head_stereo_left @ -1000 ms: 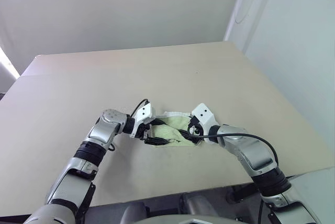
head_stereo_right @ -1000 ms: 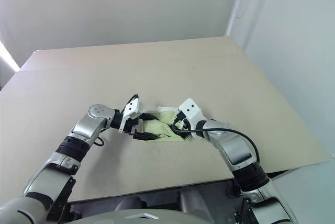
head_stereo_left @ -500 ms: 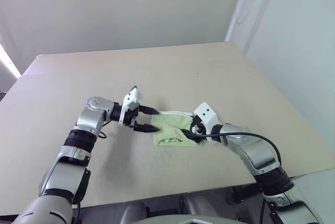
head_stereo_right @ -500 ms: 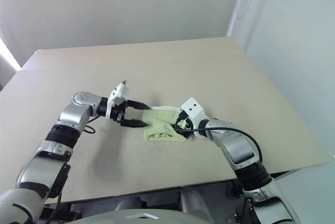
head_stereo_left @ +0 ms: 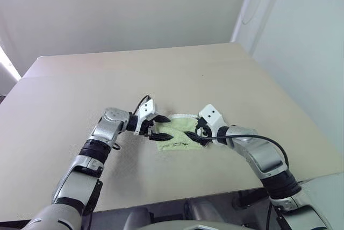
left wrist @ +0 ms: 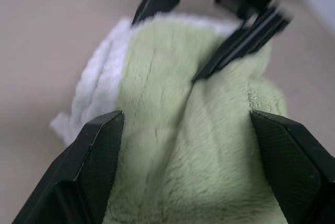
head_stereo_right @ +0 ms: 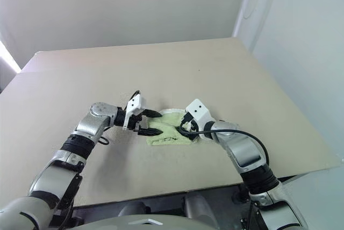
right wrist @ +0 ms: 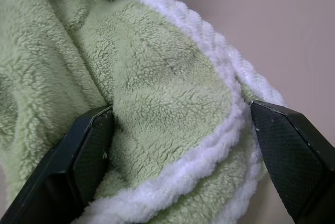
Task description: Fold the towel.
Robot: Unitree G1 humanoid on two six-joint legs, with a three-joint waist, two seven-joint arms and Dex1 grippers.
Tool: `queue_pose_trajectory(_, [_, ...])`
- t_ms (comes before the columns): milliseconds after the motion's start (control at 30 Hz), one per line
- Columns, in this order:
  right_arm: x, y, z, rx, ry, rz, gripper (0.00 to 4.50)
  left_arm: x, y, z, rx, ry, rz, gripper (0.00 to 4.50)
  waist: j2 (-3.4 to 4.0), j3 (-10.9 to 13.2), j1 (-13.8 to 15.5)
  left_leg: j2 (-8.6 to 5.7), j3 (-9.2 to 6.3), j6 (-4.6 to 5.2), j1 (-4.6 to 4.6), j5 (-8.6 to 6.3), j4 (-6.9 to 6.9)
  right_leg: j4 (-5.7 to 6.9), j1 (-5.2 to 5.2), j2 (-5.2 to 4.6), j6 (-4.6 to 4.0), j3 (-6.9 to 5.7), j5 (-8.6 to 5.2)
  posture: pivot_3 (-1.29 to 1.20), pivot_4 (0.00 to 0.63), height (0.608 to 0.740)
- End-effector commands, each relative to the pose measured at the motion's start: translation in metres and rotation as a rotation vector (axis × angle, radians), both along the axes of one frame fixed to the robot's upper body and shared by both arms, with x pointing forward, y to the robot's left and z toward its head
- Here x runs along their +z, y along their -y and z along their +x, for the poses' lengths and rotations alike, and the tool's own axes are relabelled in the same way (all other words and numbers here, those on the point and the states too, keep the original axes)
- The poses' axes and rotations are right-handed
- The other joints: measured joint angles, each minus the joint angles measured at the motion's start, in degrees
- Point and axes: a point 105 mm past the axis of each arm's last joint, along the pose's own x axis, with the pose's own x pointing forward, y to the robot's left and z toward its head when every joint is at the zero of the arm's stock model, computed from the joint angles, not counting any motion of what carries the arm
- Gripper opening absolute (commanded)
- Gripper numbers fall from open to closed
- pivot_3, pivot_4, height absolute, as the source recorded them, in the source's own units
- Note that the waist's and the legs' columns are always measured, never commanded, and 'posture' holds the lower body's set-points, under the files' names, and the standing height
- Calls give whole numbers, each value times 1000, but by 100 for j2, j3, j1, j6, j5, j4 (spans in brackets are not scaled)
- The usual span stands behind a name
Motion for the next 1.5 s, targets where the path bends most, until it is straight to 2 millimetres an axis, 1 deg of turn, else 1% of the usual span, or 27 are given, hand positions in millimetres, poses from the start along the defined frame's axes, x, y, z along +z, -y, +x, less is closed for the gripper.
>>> queue_pose_trajectory(33, [14, 6, 7, -23, 54, -6, 4262, -12, 2, 1, -4, 41, 57, 4037, 0, 0, 1, 0, 0, 0, 0, 0, 0, 0, 0, 0, 0, 0, 0, 0, 0, 712])
queue_pose_trajectory(200, [19, 4, 5, -3, 52, 9, 4262, -5, 16, 4, -3, 41, 3, 4037, 1, -2, 20, -2, 0, 0, -1, 0, 1, -1, 3, 0, 0, 1, 0, 0, 0, 712])
queue_pose_trajectory(300, [23, 3, 2, 16, 48, 22, 4262, -1, 15, -1, -39, 34, -11, 4037, 1, -2, 19, -3, 0, 0, -1, 0, 2, -1, 4, 0, 0, 1, 0, 0, 0, 712])
queue_pose_trajectory(400, [38, 3, 2, 24, 76, 74, 4262, 11, 6, -6, -75, 5, -35, 4037, 1, -1, -2, -3, -1, 0, -3, 0, 1, -2, 2, 0, 0, 1, -1, 0, 0, 712])
queue_pose_trajectory(500, [56, 2, 2, 39, 102, 136, 4262, 26, -11, -17, -136, -35, -32, 4037, 2, 0, -35, -2, -1, 0, -9, 0, -2, -3, -7, 0, 1, 2, -1, 0, 0, 712])
queue_pose_trajectory(600, [73, -2, -5, 100, 134, 171, 4262, 41, -30, -26, -170, -41, -3, 4037, 4, 1, -29, 0, -4, 0, -9, 0, -7, -1, -10, 3, 1, 0, -1, 0, 0, 712])
queue_pose_trajectory(700, [79, -8, -17, 199, 153, 151, 4262, 54, -43, -24, -142, -13, 6, 4037, 6, 2, -19, 2, -7, 0, -7, 0, -7, 0, -14, 4, 0, -3, -2, 0, 0, 712])
queue_pose_trajectory(800, [80, -15, -30, 296, 168, 112, 4262, 62, -52, -19, -96, 32, 14, 4037, 6, 2, -5, 2, -7, 0, -1, 0, -4, -5, -15, 2, 0, -3, -3, 0, 0, 712])
queue_pose_trajectory(833, [80, -18, -33, 328, 173, 104, 4262, 65, -53, -14, -67, 75, 11, 4037, 6, 2, -7, 2, -6, 0, 1, 0, -4, -6, -15, 2, 0, -3, -3, 0, 0, 712])
queue_pose_trajectory(900, [79, -22, -39, 374, 171, 90, 4262, 68, -52, -3, -3, 104, -12, 4037, 6, 2, -6, 2, -6, 0, -1, 0, -4, -8, -16, 1, 0, -3, -3, 0, 0, 712])
queue_pose_trajectory(933, [77, -25, -38, 381, 168, 80, 4262, 66, -48, -2, 3, 104, -18, 4037, 5, 2, -2, 2, -6, 0, -1, 0, -4, -8, -17, 2, 0, -3, -3, 0, 0, 712])
queue_pose_trajectory(1033, [78, -32, -32, 369, 166, 105, 4262, 60, -38, -8, -18, 65, -43, 4037, 4, 3, -6, 2, -4, 0, -3, 0, -4, -8, -17, 1, 0, -4, -2, 0, 0, 712])
queue_pose_trajectory(1133, [78, -40, -36, 411, 147, 129, 4262, 51, -43, -15, -23, 44, -16, 4037, 6, 3, -28, 2, -1, 0, -9, 0, -6, -5, -19, 3, 0, 0, -2, 0, 0, 712])
queue_pose_trajectory(1200, [71, -45, -43, 472, 141, 95, 4262, 47, -49, -14, 5, 45, 1, 4037, 6, 3, -15, 4, -5, 0, -3, 0, -10, -2, -20, 5, 0, -4, -2, 0, 0, 712])
queue_pose_trajectory(1333, [46, -46, -57, 611, 142, -46, 4262, 48, -62, -7, 65, 54, 16, 4037, 6, 3, 3, 5, -9, 0, 0, 0, -5, -5, -30, 4, -1, -9, -2, 0, 0, 712])
queue_pose_trajectory(1433, [36, -46, -62, 666, 148, -95, 4262, 51, -68, -1, 95, 64, 15, 4037, 5, 4, -3, 3, -6, 0, -1, 0, -3, -9, -30, 1, 0, -8, -3, 0, 0, 712])
queue_pose_trajectory(1500, [31, -46, -60, 673, 162, -121, 4262, 55, -70, 3, 110, 74, 8, 4037, 3, 4, -3, 3, -5, 0, -2, 0, -3, -10, -30, 1, 0, -8, -3, 0, 0, 712])
